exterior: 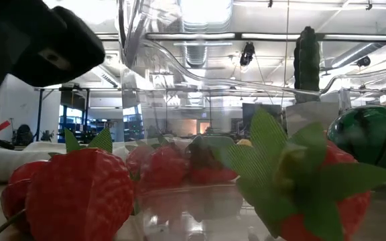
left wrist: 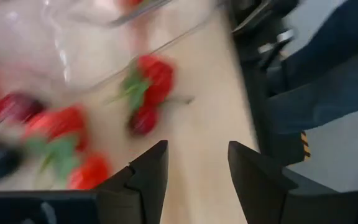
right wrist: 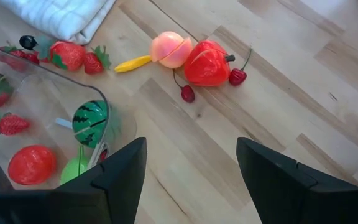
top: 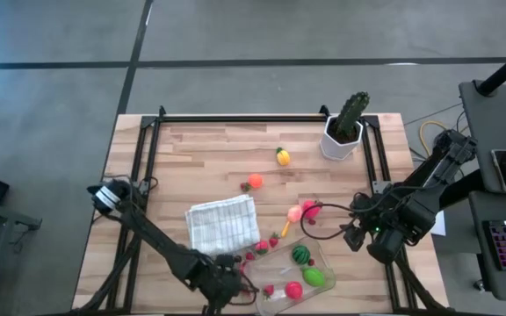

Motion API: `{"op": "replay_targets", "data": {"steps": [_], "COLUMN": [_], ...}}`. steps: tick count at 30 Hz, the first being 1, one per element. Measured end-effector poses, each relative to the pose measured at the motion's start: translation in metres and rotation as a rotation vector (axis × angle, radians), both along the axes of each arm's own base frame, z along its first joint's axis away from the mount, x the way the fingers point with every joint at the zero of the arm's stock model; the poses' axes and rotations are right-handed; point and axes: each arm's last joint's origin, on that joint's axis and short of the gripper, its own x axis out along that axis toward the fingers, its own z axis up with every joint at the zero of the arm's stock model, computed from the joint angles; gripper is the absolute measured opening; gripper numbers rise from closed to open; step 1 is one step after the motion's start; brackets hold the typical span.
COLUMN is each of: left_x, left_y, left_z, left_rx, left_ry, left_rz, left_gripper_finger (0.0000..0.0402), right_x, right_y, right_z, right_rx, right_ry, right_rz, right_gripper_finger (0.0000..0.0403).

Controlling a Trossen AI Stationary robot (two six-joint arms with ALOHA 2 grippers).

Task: Pick and placing Produce into tupperware
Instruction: Put the apple into the transparent bin

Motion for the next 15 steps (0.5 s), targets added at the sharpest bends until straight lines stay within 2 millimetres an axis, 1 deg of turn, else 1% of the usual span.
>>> {"op": "replay_targets", "data": {"steps": [2, 6, 11, 15], "left_x": [0.001, 0.004, 0.003, 0.004], "left_y": [-0.003, -0.002, 0.001, 0.001], "left_z": [-0.007, -0.019, -0.021, -0.019], "left_rx": [0.039, 0.122, 0.169, 0.167], "left_ry": [0.003, -0.005, -0.022, -0.034], "left_rz": [-0.005, 0.028, 0.057, 0.061], "left_gripper_finger": [0.0152, 0.0152, 0.0152, 0.0152], "right_x": [0.0, 0.0, 0.0, 0.0], "right_y": [0.0, 0.0, 0.0, 0.0], "right_z": [0.0, 0.0, 0.0, 0.0], "right_rx": [0.0, 0.003, 0.006, 0.006], "right_ry": [-0.001, -0.003, -0.004, -0.004], "right_rz": [-0.003, -0.007, -0.013, -0.013], "right_gripper_finger": [0.0242, 0.0242, 0.0242, 0.0242]}}
